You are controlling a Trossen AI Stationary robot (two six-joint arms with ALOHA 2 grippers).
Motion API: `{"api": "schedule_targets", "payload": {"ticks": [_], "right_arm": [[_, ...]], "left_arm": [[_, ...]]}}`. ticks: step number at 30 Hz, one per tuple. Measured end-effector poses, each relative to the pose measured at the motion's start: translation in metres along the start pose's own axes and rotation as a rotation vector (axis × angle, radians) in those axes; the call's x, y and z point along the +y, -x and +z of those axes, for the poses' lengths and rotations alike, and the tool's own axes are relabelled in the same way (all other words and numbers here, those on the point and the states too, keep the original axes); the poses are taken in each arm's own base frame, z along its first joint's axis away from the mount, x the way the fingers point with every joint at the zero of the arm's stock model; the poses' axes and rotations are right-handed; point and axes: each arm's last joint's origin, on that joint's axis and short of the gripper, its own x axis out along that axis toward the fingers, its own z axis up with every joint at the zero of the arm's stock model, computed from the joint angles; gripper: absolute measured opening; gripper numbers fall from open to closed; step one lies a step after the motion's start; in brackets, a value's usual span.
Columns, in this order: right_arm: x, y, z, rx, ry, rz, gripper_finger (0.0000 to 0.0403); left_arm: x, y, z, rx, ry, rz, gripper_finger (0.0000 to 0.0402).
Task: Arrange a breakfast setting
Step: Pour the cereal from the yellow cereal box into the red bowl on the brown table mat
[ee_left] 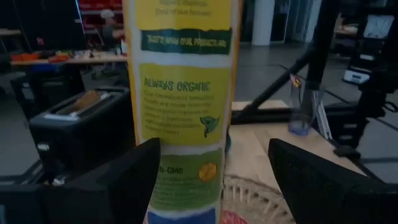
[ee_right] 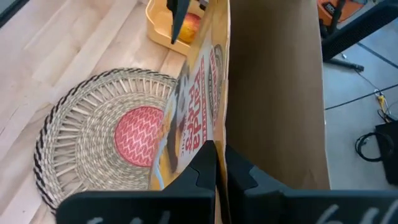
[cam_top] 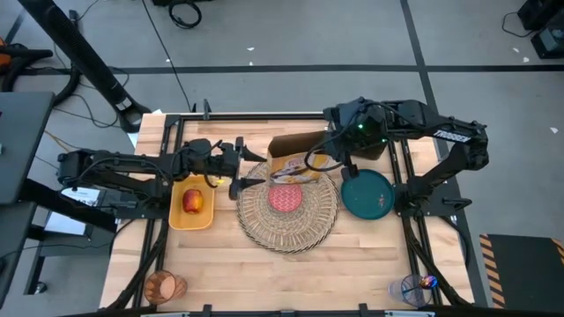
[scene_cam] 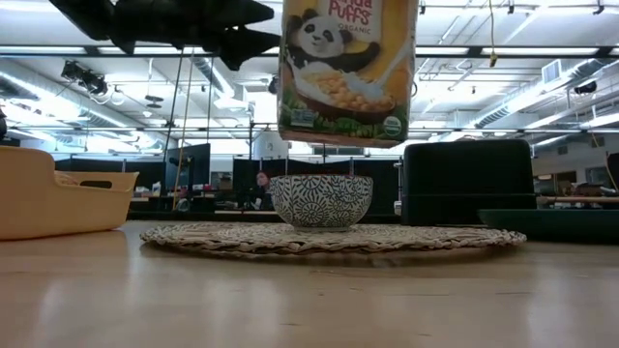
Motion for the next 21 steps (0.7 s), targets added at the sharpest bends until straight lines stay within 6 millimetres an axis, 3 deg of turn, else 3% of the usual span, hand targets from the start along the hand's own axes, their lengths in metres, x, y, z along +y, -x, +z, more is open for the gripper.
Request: {"api": "schedule_targets", "payload": {"ticks": [7, 21], "right_arm": [[0.002, 0.0, 0.003, -0.012, 0.008, -0.011, 0.0006], [-0.004, 0.0, 0.002, 0.0, -0.021, -0.082, 0.0006]], "left_arm": [[0.004, 0.0, 0.002, -0.012, -0.01, 0.139, 0.0309], [-0.005, -0.018, -0.009, -0.047, -0.045, 0.092, 0.0309]]}}
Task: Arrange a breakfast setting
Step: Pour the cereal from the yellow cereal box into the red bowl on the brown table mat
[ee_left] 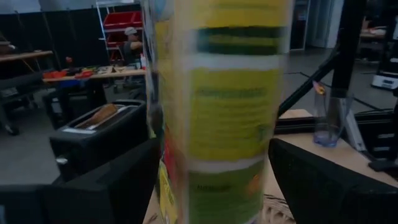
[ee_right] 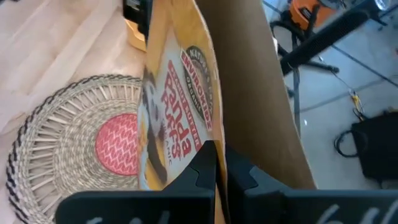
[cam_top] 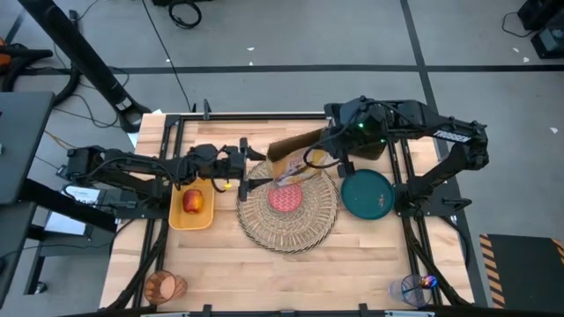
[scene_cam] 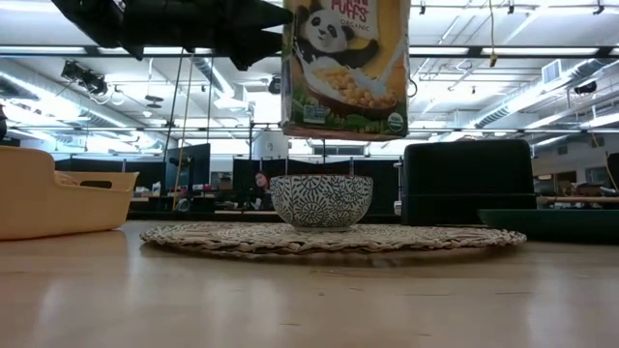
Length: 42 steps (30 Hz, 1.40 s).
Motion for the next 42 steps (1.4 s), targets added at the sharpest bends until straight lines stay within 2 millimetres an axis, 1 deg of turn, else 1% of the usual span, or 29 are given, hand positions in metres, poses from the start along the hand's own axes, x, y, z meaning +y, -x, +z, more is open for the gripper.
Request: {"api": "schedule_targets", "payload": {"ticks": [6, 10, 13, 16, 19, 20, 23, 30, 34, 38, 42], "right_arm": [[-0.001, 0.0, -0.003, 0.031, -0.036, -0.011, 0.0006], [-0.001, 0.0, -0.001, 0.007, -0.037, -0.006, 0.0007], [-0.001, 0.0, 0.004, -0.048, -0.039, -0.007, 0.0007], [-0.001, 0.0, 0.006, -0.064, -0.035, 0.005, 0.0007], [-0.001, 0.0, 0.005, -0.057, -0.033, 0.006, 0.0007], [-0.001, 0.0, 0.005, -0.054, -0.033, 0.007, 0.0007], [0.0, 0.0, 0.003, -0.04, -0.036, 0.015, 0.0007], [0.003, -0.003, -0.001, -0.002, -0.047, 0.033, 0.0007], [0.003, -0.003, -0.002, 0.002, -0.074, 0.034, 0.0013], [0.003, -0.002, -0.003, 0.013, -0.108, 0.026, 0.0041], [0.003, 0.008, -0.004, -0.008, -0.122, 0.018, 0.0091]], "left_arm": [[0.003, 0.0, 0.001, -0.015, 0.014, 0.015, 0.0309], [0.004, -0.006, -0.004, -0.033, 0.014, 0.053, 0.0309], [0.004, -0.011, -0.007, -0.057, 0.013, 0.057, 0.0309], [0.004, -0.016, -0.01, -0.054, 0.007, 0.058, 0.0309], [0.005, -0.023, -0.01, -0.049, 0.008, 0.07, 0.0298], [0.005, -0.024, -0.01, -0.045, 0.009, 0.07, 0.029], [0.006, -0.028, -0.002, -0.07, 0.009, 0.072, 0.0253], [0.008, -0.032, 0.008, -0.085, 0.011, 0.075, 0.0131], [0.008, -0.033, 0.009, -0.084, 0.011, 0.073, 0.0077], [0.008, -0.033, 0.011, -0.099, 0.01, 0.073, 0.0042], [0.008, -0.032, 0.013, -0.114, 0.009, 0.074, 0.0025]]}}
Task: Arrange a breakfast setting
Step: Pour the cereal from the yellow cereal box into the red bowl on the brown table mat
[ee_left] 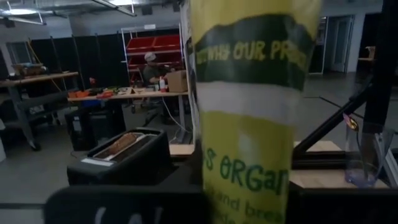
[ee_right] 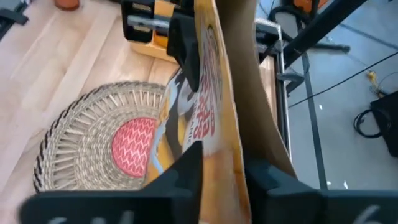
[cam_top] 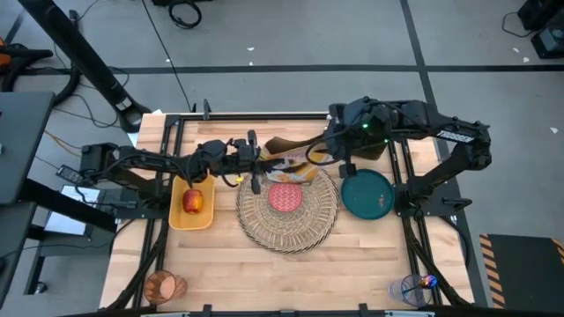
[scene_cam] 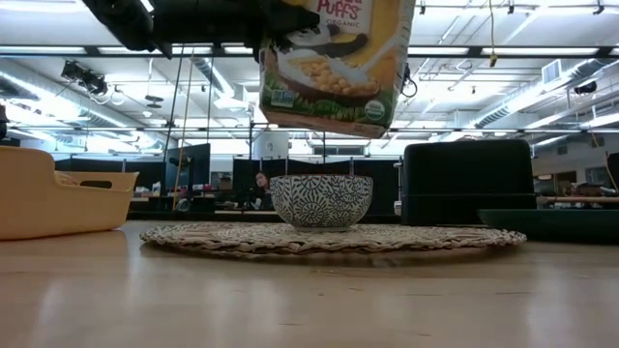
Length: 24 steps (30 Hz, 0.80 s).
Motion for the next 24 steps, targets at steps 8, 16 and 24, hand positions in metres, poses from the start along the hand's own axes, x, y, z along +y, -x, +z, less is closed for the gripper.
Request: {"api": "schedule_targets", "payload": {"ticks": [8, 16, 24], "right_arm": [[-0.003, 0.072, -0.012, -0.217, -0.093, -0.065, 0.0153], [0.013, 0.087, -0.067, -0.406, -0.216, -0.224, 0.0151], [0.041, -0.019, -0.12, -0.67, -0.26, -0.288, 0.0151]], "left_arm": [[0.003, 0.016, 0.029, -0.063, -0.028, 0.013, 0.0015], [0.006, 0.045, 0.077, -0.295, -0.023, 0.03, 0.0015], [0.007, 0.051, 0.095, -0.504, 0.06, 0.024, 0.0014]]}}
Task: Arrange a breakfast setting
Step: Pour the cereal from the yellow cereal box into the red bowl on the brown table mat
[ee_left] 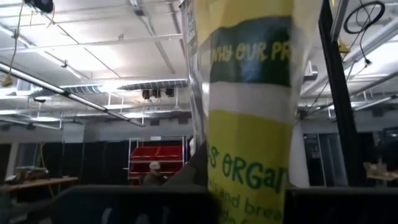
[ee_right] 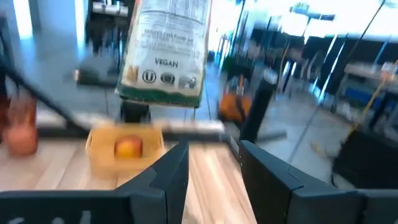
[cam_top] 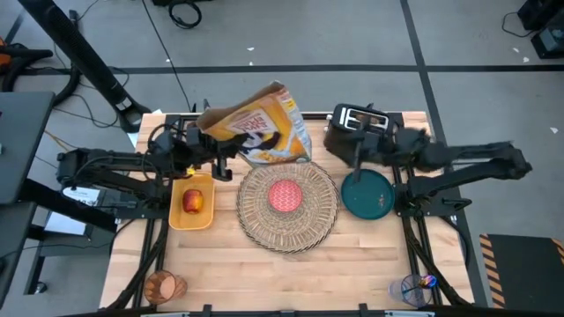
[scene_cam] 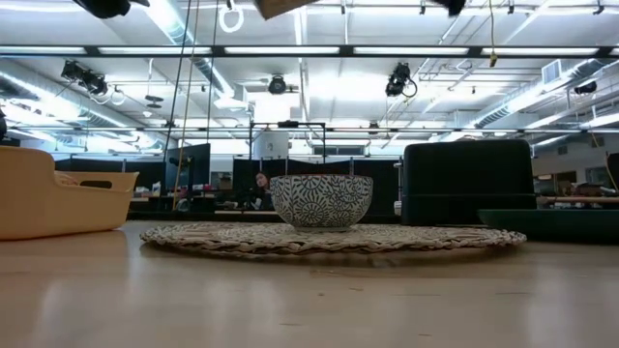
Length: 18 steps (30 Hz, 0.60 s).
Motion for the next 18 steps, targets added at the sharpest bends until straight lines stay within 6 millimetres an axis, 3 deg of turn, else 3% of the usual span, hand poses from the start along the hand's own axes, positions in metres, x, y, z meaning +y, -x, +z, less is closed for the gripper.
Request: {"api": "schedule_targets", "payload": {"ticks": [4, 7, 11, 18], "right_arm": [[0.011, -0.015, -0.044, -0.189, -0.088, -0.016, 0.0153], [0.016, -0.023, -0.065, -0.298, -0.122, 0.019, 0.0169], [0.024, -0.043, -0.082, -0.334, -0.159, 0.082, 0.0212], [0.035, -0.082, -0.086, -0.467, -0.155, 0.172, 0.031]], "left_arm": [[0.0, 0.0, 0.003, -0.029, 0.014, 0.0, 0.0014], [0.0, 0.0, 0.004, -0.047, 0.013, 0.0, 0.0014], [0.0, -0.001, 0.004, -0.071, -0.012, 0.001, 0.0014], [0.0, -0.005, -0.012, -0.038, -0.013, 0.001, 0.0014]]}}
